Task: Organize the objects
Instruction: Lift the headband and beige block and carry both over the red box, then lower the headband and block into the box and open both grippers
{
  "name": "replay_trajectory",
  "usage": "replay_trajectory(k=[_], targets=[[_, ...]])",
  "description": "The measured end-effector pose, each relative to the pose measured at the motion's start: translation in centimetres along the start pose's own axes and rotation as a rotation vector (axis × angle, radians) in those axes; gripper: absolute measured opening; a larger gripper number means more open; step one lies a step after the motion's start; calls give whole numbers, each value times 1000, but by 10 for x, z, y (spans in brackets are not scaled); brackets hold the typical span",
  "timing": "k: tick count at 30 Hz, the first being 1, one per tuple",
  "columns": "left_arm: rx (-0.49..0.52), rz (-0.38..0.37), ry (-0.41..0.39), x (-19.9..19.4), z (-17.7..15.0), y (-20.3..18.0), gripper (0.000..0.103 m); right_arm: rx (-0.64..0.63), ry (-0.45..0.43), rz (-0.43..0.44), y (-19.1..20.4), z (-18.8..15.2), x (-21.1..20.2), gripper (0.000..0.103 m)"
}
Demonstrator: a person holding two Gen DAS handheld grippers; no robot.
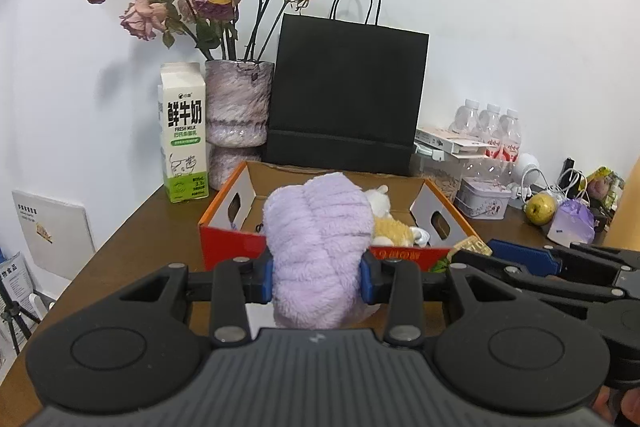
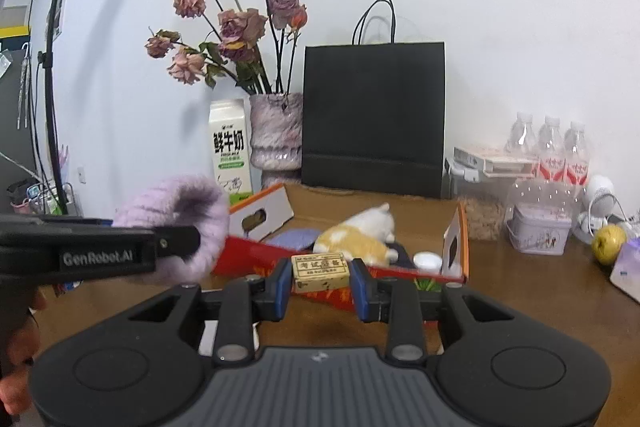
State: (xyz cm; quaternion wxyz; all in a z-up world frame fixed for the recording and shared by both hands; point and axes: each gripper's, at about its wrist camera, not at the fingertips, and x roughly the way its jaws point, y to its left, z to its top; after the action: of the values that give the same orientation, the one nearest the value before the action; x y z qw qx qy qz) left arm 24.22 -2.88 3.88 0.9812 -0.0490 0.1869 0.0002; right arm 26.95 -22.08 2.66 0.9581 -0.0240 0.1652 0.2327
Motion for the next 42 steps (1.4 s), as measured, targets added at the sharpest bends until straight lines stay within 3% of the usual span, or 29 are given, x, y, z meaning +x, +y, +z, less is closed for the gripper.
replay_trajectory(k=[19,42], targets=[[-11,-12,-9,79,34,5,39,52,-20,-10,-32,25,83,30],[8,9,9,181,61,18,39,68,5,-91,-76,43,162,30]])
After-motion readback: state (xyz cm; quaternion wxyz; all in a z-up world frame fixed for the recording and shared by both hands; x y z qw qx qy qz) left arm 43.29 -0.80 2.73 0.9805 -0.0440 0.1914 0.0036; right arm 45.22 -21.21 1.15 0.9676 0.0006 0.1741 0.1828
